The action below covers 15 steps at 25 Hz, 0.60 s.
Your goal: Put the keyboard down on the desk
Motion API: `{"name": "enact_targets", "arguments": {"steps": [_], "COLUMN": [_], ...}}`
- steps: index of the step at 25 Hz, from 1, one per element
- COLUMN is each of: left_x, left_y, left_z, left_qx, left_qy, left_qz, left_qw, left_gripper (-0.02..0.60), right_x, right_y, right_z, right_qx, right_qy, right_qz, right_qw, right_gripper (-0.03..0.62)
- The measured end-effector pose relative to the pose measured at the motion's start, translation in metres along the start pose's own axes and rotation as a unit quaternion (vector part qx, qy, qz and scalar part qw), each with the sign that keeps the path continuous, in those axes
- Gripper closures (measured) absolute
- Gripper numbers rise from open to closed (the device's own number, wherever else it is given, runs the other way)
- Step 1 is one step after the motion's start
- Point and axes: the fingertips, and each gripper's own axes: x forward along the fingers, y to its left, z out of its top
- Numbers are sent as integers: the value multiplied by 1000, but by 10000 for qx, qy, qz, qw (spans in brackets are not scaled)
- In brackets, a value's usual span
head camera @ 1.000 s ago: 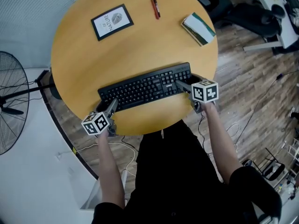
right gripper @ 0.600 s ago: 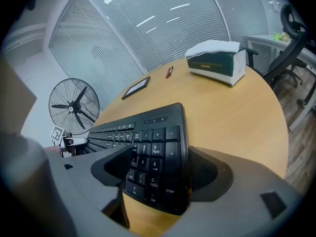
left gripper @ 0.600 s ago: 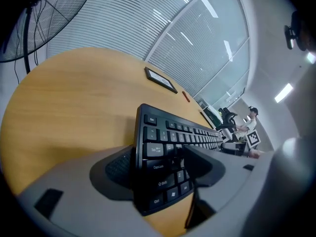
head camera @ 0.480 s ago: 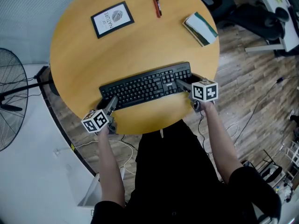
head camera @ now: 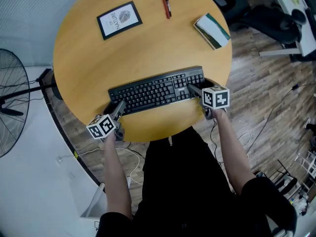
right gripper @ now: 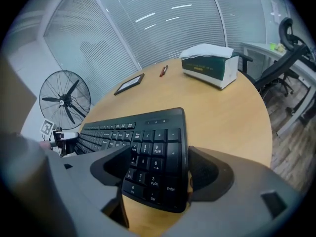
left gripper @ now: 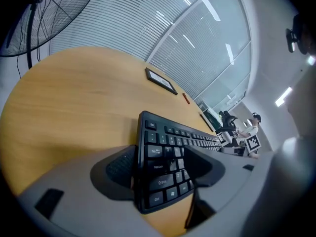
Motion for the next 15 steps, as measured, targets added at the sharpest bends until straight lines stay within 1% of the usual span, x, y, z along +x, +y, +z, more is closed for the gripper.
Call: {"name": "enact_targets", "arguments": {"steps": [3, 7, 12, 15], "left_x": [0, 1, 3, 4], "left_y": [0, 0, 0, 1], "left_z": [0, 0, -3, -3], "left_qx": [24, 104, 392, 481], "left_qy": [-5, 72, 166, 188], "left_qz": [63, 138, 388, 474], "left_qw": [10000, 9998, 9983, 9975], "left_gripper": [281, 281, 281, 281], "right_x": [0, 1, 1, 2], "right_y": [-1, 0, 0, 0], "right_z": [-1, 0, -1, -1], "right_qx": [-100, -114, -110, -139], "right_qy": [90, 101, 107, 139], "right_qz": [-98, -99, -131, -141], "right_qw": [9999, 9998, 9998, 9997], "right_gripper": [220, 218, 218, 218]}}
